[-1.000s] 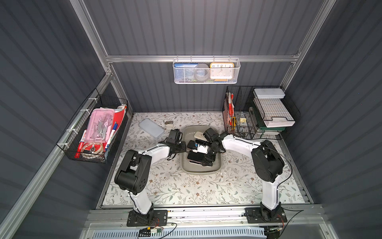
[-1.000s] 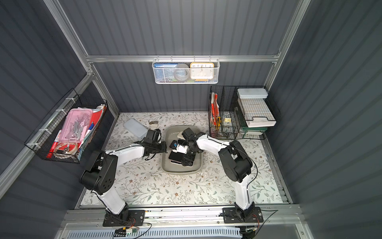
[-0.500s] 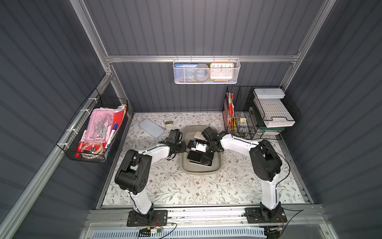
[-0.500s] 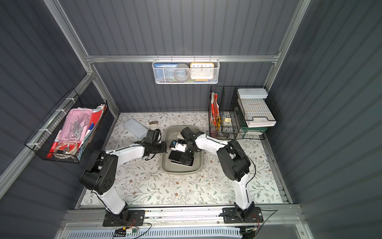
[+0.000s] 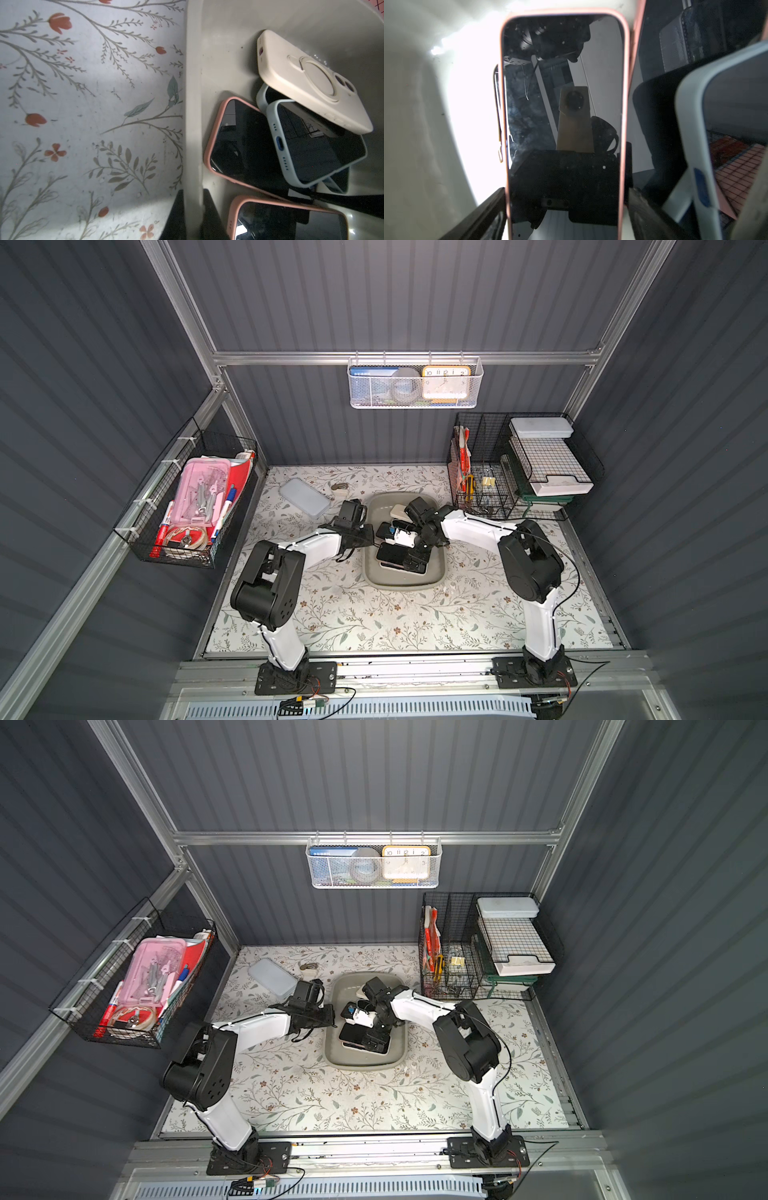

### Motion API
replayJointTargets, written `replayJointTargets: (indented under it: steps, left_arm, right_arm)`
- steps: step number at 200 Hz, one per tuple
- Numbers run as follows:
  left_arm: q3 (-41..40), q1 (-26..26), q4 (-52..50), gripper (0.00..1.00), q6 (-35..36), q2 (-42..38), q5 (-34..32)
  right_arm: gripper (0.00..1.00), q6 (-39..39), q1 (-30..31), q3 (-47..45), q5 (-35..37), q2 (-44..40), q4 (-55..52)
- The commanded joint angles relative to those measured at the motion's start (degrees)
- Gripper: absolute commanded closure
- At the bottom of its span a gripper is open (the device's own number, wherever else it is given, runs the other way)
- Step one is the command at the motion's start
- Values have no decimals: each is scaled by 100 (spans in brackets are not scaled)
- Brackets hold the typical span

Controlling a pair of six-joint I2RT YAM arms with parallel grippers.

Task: Take the phone out of the storage box
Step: Pick up the phone from the storage box.

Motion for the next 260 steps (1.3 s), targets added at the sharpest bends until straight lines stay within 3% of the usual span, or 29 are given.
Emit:
replayJointTargets:
  steps: [1,128,194,222,260]
  left_arm:
    - [56,-27,-137,93,331,59,294]
    - [31,-27,-124,85,333,-1,294]
    - [22,-27,-107,64,318,-77,297]
    - [-2,-27,-85,61,299,-140,298]
    - [-13,-27,-71,53,252,-327,250]
  right_arm:
    - [11,76,11,48,161,129,-108]
    - [36,411,14,-189,37,-229,233]
    - [42,806,13,-658,-324,-900,693]
    - [43,951,4,-820,-309,-1128,727]
    - [44,1311,-5,-1026,199,-1484,765]
